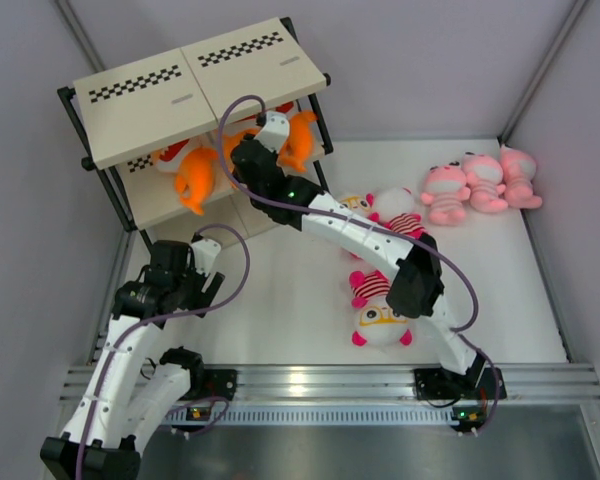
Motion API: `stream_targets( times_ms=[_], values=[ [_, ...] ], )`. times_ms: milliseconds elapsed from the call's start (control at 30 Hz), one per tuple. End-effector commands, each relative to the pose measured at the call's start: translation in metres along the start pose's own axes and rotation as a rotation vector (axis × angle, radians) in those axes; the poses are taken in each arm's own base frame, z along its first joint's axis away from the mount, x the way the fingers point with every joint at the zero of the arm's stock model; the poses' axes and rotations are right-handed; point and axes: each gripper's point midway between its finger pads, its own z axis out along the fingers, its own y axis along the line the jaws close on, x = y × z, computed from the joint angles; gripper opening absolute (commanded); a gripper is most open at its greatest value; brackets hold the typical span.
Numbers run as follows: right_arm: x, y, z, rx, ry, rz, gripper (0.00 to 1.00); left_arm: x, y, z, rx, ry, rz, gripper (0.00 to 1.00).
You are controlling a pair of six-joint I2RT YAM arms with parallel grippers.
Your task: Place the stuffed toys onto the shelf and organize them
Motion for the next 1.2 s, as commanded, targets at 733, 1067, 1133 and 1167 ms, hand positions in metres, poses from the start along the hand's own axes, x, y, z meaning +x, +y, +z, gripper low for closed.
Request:
stream_targets(
  times_ms=[733, 1067, 1133, 1167],
  values=[
    [-0.09, 0.009, -0.067, -0.13, -0.032, -0.097, 0.64, -0.018, 0.005, -0.006, -0.018, -0.07, -0.012, 0.86],
    [-0.105, -0.116, -0.151, -0.059, 0.184, -0.2, 0.82, -0.03, 0.01, -0.016, -0.031, -0.11, -0.01, 0.86],
    [-0.137, -0.183, -0.155, 0.015, 0.155, -0.081, 0.81, -0.03, 0.01, -0.015, -0.024, -0.107, -0.008, 0.87],
    [-0.114, -0.228, -0.15, 0.107, 0.198, -0.077, 0.81, -0.031, 0.01, -0.015, -0.025, -0.11, -0.009, 0.87]
  ],
)
